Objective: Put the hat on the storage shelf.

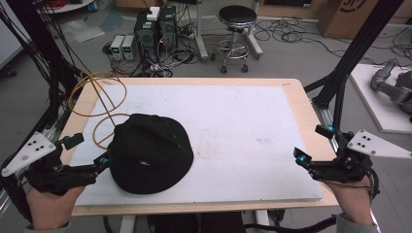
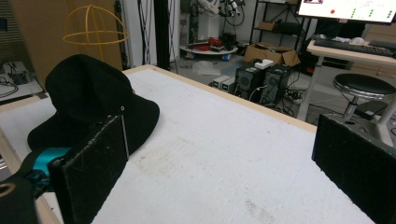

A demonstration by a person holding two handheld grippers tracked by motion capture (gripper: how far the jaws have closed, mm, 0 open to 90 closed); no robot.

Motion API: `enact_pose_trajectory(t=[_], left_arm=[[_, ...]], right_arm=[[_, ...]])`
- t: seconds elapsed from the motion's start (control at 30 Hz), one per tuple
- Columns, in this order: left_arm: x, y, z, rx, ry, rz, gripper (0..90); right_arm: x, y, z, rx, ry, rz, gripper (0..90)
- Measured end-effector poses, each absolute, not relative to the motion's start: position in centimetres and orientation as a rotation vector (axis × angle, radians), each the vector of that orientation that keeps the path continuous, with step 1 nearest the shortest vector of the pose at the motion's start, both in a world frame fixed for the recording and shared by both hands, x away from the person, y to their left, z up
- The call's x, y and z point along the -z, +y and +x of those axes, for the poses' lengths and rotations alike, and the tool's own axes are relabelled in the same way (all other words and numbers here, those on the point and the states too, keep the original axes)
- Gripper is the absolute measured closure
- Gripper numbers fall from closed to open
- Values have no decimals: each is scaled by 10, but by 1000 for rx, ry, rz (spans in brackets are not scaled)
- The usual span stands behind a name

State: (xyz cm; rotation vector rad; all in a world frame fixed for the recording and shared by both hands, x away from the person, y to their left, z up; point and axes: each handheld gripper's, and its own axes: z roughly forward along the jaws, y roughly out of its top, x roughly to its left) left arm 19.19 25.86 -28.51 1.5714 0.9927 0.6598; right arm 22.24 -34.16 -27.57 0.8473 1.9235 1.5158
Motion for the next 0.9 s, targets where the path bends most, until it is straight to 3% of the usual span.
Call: enact_pose_trajectory(t=[0.9], left_arm=[[295,241,215,-652,1013,1603,18]], right_arm=[[282,-334,216,-1488,1962,830,33]])
